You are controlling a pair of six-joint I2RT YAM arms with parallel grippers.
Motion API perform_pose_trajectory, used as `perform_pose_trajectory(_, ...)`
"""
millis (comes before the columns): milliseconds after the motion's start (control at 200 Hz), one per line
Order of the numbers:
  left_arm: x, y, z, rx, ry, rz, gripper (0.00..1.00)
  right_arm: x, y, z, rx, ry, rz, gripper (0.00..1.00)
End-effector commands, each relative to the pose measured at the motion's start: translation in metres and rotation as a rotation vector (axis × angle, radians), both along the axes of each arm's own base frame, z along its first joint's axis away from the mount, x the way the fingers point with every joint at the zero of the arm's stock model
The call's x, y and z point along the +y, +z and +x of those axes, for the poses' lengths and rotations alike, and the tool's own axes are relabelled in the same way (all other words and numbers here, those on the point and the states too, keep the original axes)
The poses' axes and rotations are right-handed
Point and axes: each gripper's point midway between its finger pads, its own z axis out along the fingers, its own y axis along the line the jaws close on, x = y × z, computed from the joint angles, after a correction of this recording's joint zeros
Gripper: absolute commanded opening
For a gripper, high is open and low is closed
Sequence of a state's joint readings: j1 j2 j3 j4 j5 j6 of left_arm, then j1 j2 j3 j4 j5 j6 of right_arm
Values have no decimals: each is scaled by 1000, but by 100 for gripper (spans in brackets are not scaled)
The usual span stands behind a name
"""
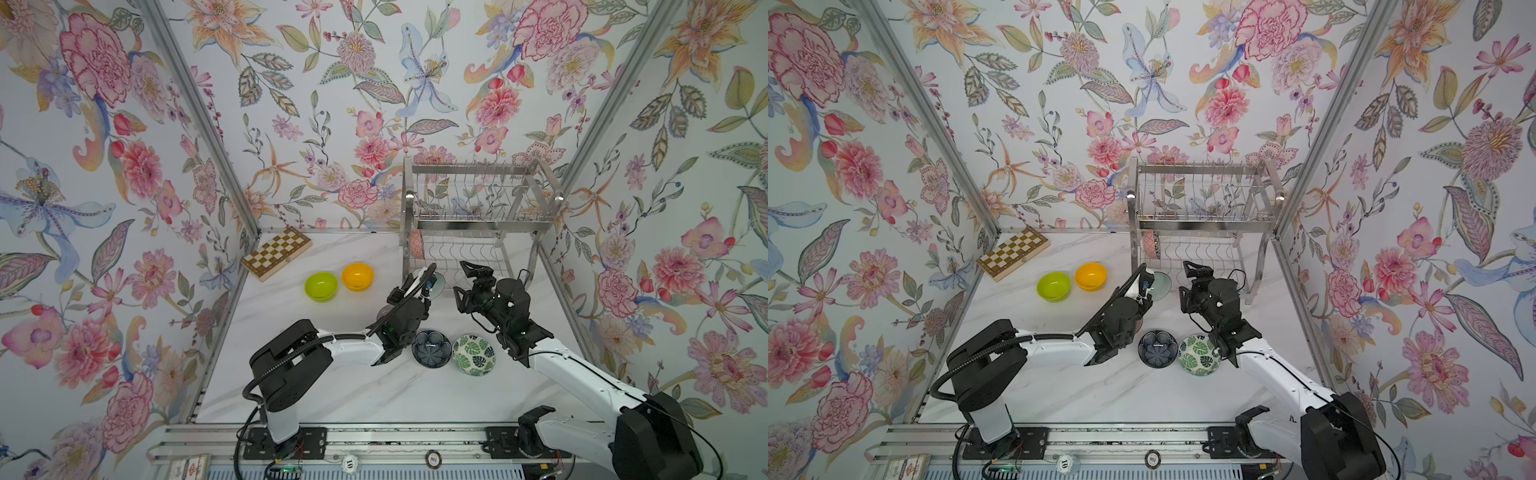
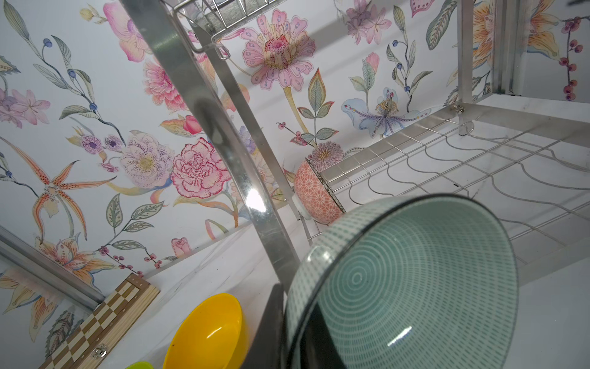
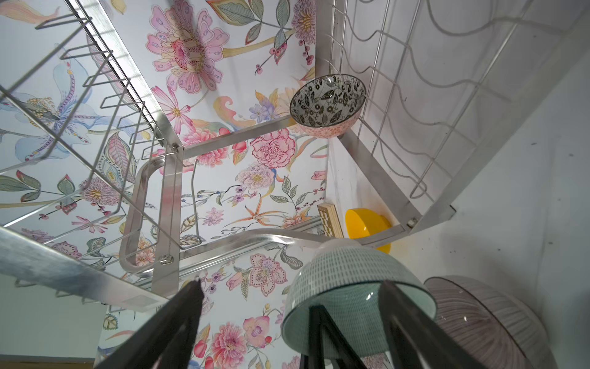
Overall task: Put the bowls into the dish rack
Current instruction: 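Lift and tilt the pale green bowl with left gripper while right gripper approaches, then grasp the pale green bowl rim with right gripper beside the left gripper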
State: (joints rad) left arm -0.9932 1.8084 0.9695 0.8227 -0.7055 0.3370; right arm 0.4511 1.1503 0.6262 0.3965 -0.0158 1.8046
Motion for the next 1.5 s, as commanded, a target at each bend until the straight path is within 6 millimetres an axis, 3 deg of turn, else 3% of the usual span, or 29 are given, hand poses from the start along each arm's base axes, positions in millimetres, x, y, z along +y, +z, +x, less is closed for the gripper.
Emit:
perform_pose_trajectory(0,-15,30,2,-70,-26,-103,0,6,18,-4,-28,-3,108,85)
perform_pose_trajectory(585,-25,28,6,-75,-44,-133,0,12,26,2,-41,-56,247,72)
perform_pose_trajectory(1011,-24,24,4,-82,-40,-117,0,28,17,19,-26,-60,326,61)
perform_pose_trajectory(1181,-23,22,3,-84,-41,-110,0,38,19,25,-34,-41,350,51)
perform_pose_trajectory(1496,-21,21,0,-89,-43,-110,0,37,14,31,-30,-62,339,28)
